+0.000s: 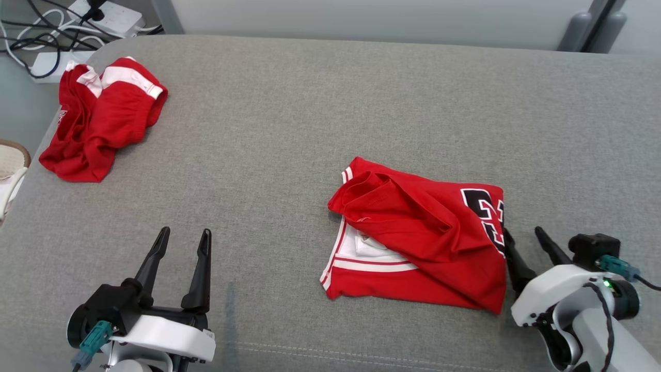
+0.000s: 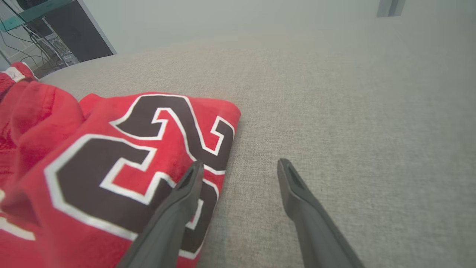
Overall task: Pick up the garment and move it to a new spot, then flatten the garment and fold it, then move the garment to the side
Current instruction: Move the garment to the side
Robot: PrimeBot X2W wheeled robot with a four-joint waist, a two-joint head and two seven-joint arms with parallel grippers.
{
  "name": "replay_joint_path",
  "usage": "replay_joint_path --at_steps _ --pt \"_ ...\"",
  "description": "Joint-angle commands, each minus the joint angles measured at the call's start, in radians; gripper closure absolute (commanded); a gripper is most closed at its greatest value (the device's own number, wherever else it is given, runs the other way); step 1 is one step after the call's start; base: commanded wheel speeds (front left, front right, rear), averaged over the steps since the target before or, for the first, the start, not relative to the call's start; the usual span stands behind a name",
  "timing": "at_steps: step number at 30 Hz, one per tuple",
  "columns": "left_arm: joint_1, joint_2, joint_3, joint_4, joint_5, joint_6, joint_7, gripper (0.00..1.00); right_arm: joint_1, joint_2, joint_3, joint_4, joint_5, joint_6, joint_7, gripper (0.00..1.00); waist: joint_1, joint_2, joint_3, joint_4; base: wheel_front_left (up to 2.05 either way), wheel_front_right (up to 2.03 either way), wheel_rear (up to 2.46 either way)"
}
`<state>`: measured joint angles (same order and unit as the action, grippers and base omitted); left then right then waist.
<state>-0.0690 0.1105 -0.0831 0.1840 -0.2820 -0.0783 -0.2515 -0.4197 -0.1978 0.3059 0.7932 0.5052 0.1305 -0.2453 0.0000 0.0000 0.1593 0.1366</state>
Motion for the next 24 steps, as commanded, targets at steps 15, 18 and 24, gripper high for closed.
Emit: replay_joint_path --at_steps 15,18,24 --pt "-0.046 -0.007 0.048 -0.03 0.007 -0.006 -0.01 0.0 -0.079 -0.037 0.307 -0.007 0.25 0.0 0.063 1.0 0.0 0.0 0.014 0.017 0.0 0.0 0.0" --pt "-0.047 -0.011 0.053 -0.034 0.008 -0.008 -0.01 0.0 -0.115 -0.1 0.355 -0.041 0.204 0.0 0.016 1.0 0.0 0.0 0.018 0.013 0.0 0.0 0.0" --pt "-0.042 -0.025 0.057 -0.049 0.009 -0.014 -0.01 0.0 -0.199 -0.245 0.382 -0.252 -0.015 0.0 -0.015 1.0 0.0 0.0 0.027 -0.04 0.0 0.0 0.0"
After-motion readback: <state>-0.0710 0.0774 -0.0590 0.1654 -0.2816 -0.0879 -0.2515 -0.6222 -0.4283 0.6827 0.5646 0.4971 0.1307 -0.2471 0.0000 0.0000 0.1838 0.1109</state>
